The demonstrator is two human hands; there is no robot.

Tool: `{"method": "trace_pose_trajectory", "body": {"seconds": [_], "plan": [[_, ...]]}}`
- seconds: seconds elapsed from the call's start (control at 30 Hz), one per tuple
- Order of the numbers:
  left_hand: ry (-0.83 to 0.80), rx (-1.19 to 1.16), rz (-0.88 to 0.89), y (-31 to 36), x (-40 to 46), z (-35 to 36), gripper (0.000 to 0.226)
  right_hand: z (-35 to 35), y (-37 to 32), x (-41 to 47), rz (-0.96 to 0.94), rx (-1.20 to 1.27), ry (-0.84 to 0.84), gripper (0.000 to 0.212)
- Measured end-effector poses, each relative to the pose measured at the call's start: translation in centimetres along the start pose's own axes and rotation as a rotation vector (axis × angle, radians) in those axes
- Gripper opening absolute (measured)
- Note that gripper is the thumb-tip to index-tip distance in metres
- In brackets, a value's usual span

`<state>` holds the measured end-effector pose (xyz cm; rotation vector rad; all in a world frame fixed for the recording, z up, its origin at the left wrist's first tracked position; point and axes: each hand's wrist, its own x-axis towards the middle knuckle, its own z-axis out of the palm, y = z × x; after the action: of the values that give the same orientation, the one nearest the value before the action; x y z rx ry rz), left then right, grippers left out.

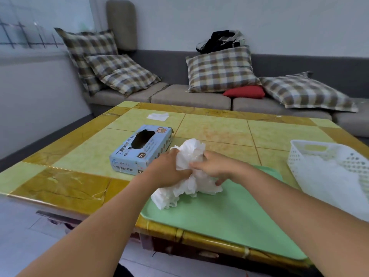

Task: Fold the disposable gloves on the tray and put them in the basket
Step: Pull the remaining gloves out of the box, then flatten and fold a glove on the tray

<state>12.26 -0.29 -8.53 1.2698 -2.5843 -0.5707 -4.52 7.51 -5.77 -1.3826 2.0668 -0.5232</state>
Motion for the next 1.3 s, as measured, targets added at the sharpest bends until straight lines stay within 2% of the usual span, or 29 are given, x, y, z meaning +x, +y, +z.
{"method": "trace_pose_trajectory", "body": {"seconds": [0.07,0.13,0.27,0.37,0.4,0.47,0.5,0.57,0.67,0.7,0.77,0.83,0.87,0.9,0.97,1.0,1.13,1.2,1.3], "plan": [[-0.051,-0.107,-0.111,0.5,0.0,0.5,0.099,1.8,0.0,0.4,-0.153,0.092,-0.013,0.055],[-0.02,-0.241,-0.24,0.2,0.1,0.6,0.103,2.2,0.2,1.1,-0.297,0.269,-0.024,0.059],[0.014,-0.516,-0.297,-0.7,0.0,-0.1,0.113,1.1,0.9,2.5,-0.281,0.315,-0.067,0.061],[-0.054,-0.536,-0.247,-1.1,-0.1,-1.1,0.111,-0.6,0.7,2.4,-0.227,0.051,0.147,0.068],[-0.072,-0.495,-0.228,-1.1,0.0,-1.4,0.11,-1.3,0.7,2.0,-0.248,-0.023,0.265,0.059],[-0.086,-0.313,-0.202,-0.8,-0.1,-2.2,0.109,-2.7,0.7,1.1,-0.354,-0.026,0.427,0.026],[-0.097,-0.174,-0.167,-0.6,-0.2,-2.5,0.107,-3.1,0.8,0.6,-0.4,0.017,0.425,0.015],[-0.103,0.026,-0.064,-0.2,-0.9,-3.3,0.106,-3.0,0.6,-0.1,-0.443,0.027,0.312,0.012],[-0.133,-0.019,0.089,0.0,-1.8,-4.6,0.107,-0.8,0.7,-0.6,-0.408,-0.036,0.058,0.046],[-0.168,-0.034,0.124,0.1,-2.1,-4.8,0.106,-0.2,0.6,-0.7,-0.419,-0.03,-0.012,0.05],[-0.223,-0.075,0.127,0.5,-2.4,-5.0,0.088,0.0,0.2,-0.9,-0.492,0.004,-0.116,0.043],[-0.271,-0.202,0.047,0.8,-2.2,-4.4,0.032,-0.3,-0.5,-1.1,-0.554,0.02,-0.214,0.029],[-0.27,-0.253,0.013,1.2,-2.2,-4.3,0.011,-0.4,-0.5,-1.1,-0.568,0.012,-0.252,0.026],[-0.255,-0.288,-0.025,1.1,-1.9,-4.0,0.018,-0.3,-0.5,-1.0,-0.571,0.008,-0.271,0.029],[-0.235,-0.276,-0.035,0.7,-1.2,-3.6,0.06,-0.1,-0.1,-0.7,-0.559,0.075,-0.241,0.036],[-0.216,-0.23,-0.024,0.3,-0.9,-3.3,0.072,-0.2,0.2,-0.5,-0.534,0.172,-0.209,0.039],[-0.177,-0.049,-0.022,-0.2,-0.5,-3.2,0.069,-1.1,1.9,1.0,-0.3,0.579,-0.04,0.042],[-0.19,-0.024,-0.008,-0.4,-0.5,-3.5,0.071,-0.7,2.8,2.0,-0.242,0.584,0.037,0.045],[-0.25,-0.014,0.012,-0.8,-0.7,-3.7,0.075,0.2,3.8,2.9,-0.298,0.445,0.081,0.049]]}}
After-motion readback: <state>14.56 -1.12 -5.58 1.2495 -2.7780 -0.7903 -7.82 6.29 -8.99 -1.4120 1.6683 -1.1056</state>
